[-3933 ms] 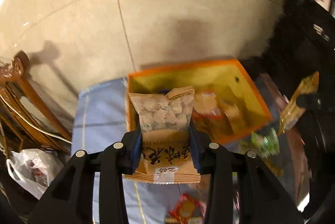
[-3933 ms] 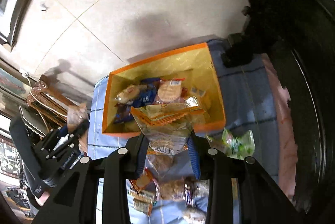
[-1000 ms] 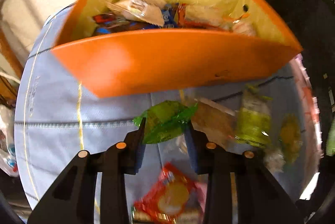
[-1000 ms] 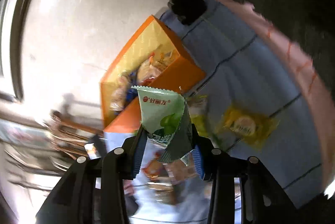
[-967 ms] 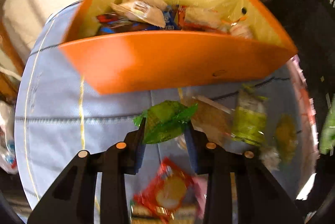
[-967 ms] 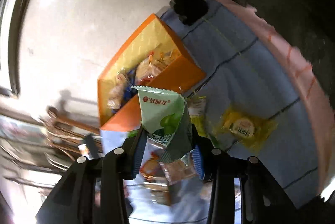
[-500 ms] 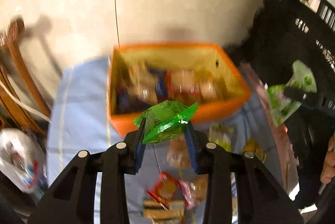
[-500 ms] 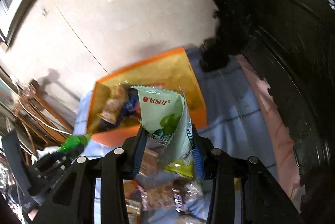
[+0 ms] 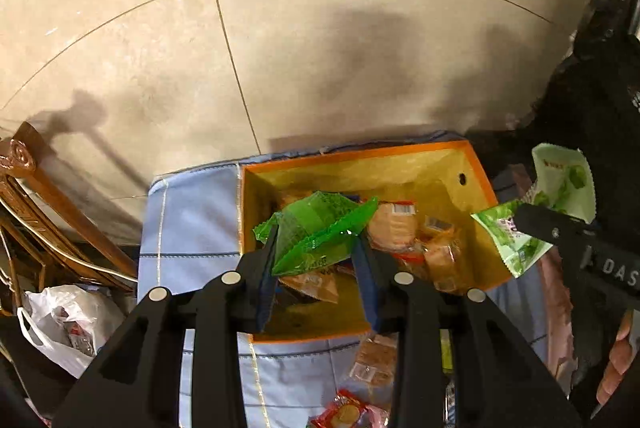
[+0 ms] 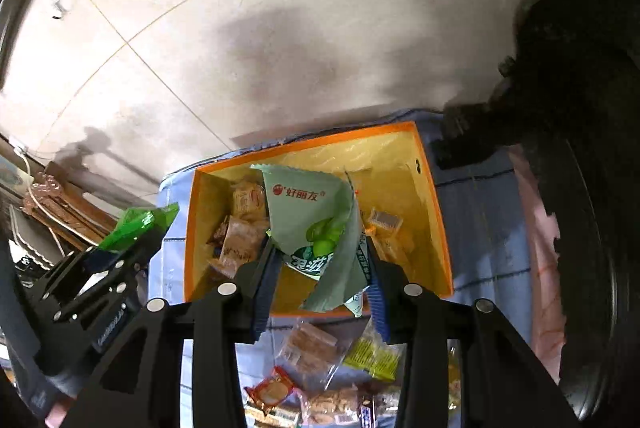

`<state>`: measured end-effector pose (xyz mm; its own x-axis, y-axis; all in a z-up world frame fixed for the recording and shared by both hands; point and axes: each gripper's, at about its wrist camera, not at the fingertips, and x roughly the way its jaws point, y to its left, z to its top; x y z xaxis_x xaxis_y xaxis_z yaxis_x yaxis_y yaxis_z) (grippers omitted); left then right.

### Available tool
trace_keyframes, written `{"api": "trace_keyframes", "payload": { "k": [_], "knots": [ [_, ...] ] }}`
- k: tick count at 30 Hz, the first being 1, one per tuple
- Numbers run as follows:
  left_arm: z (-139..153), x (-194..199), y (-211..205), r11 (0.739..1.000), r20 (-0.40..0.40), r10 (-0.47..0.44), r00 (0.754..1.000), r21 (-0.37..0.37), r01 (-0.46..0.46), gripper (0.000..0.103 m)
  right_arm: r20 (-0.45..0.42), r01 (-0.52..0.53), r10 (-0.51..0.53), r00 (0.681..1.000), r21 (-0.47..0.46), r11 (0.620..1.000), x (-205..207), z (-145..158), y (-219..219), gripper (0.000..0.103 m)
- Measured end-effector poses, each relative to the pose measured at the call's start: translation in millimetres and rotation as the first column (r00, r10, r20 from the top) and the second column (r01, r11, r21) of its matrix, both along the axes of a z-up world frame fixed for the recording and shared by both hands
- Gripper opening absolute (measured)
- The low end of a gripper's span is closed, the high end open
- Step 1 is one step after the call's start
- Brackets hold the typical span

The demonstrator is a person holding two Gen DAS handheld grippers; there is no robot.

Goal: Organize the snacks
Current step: 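Release the green packet and green-white bag into the orange box, then grasp a clear bread packet with left tool while right tool grasps a yellow-green packet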

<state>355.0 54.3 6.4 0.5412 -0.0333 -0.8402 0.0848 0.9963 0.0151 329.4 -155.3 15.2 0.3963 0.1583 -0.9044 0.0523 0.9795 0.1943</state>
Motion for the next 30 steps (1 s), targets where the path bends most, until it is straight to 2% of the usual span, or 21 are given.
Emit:
{"api": "trace_keyframes", "payload": {
  "k": [1,2,3,4,5,6,9,12,15,18,20,24,25,29,30],
  "knots": [
    [-1,3,0,1.0,0.005,0.0,1.0,-0.003,0.0,0.036,-0.013,-0.014,0.013,1.0,-0.01,1.0,3,-3,2,0.044],
    [0,6,-1,1.0,0.009,0.01,1.0,0.002,-0.01,0.053,-0.024,-0.024,0.023,0.999,-0.02,1.0,6,-4,6,0.056],
    [-2,8,1,0.999,0.014,0.029,0.999,0.014,-0.029,0.076,-0.035,-0.031,0.03,0.999,-0.033,0.999,7,-8,6,0.089],
    [-3,8,2,0.996,0.032,0.077,0.997,0.051,-0.078,0.098,-0.035,-0.026,0.024,0.999,-0.062,0.998,6,-10,4,0.097],
    [-4,7,6,0.988,0.07,0.123,0.99,0.086,-0.129,0.099,-0.023,-0.036,0.034,0.999,-0.076,0.996,3,-12,1,0.099],
    [-6,3,10,0.988,0.088,0.121,0.989,0.083,-0.128,0.099,-0.021,-0.047,0.045,0.999,-0.083,0.995,1,-12,1,0.099],
    [-25,-9,20,0.995,0.003,0.083,0.997,0.053,-0.083,0.099,-0.062,-0.043,0.035,0.997,-0.118,0.992,-25,-26,-10,0.099],
    [-56,-31,29,0.996,-0.06,0.078,0.995,0.039,-0.076,0.099,-0.127,-0.028,0.009,0.992,-0.154,0.988,-63,-63,-20,0.099],
    [-95,-57,31,0.996,-0.127,0.067,0.99,0.063,-0.059,0.099,-0.193,0.033,-0.056,0.98,-0.12,0.992,-98,-127,-26,0.099],
    [-128,-86,34,0.996,-0.186,0.067,0.98,0.077,-0.053,0.099,-0.232,0.119,-0.147,0.961,-0.131,0.984,-108,-181,-26,0.099],
    [-142,-101,37,0.996,-0.206,0.075,0.976,0.059,-0.064,0.099,-0.246,0.167,-0.198,0.949,-0.142,0.976,-109,-213,-24,0.099],
    [-164,-129,46,0.995,-0.249,0.098,0.963,0.003,-0.101,0.099,-0.215,0.22,-0.246,0.945,-0.135,0.966,-105,-243,-14,0.099],
    [-169,-132,48,0.994,-0.257,0.107,0.96,-0.001,-0.111,0.099,-0.213,0.228,-0.259,0.942,-0.161,0.96,-103,-250,-10,0.1],
    [-186,-132,42,0.991,-0.289,0.129,0.949,0.003,-0.133,0.099,-0.172,0.171,-0.209,0.963,-0.213,0.962,-106,-252,3,0.099],
    [-187,-131,37,0.991,-0.287,0.126,0.95,0.001,-0.131,0.099,-0.165,0.168,-0.207,0.964,-0.219,0.961,-109,-250,2,0.09]
  ]
}}
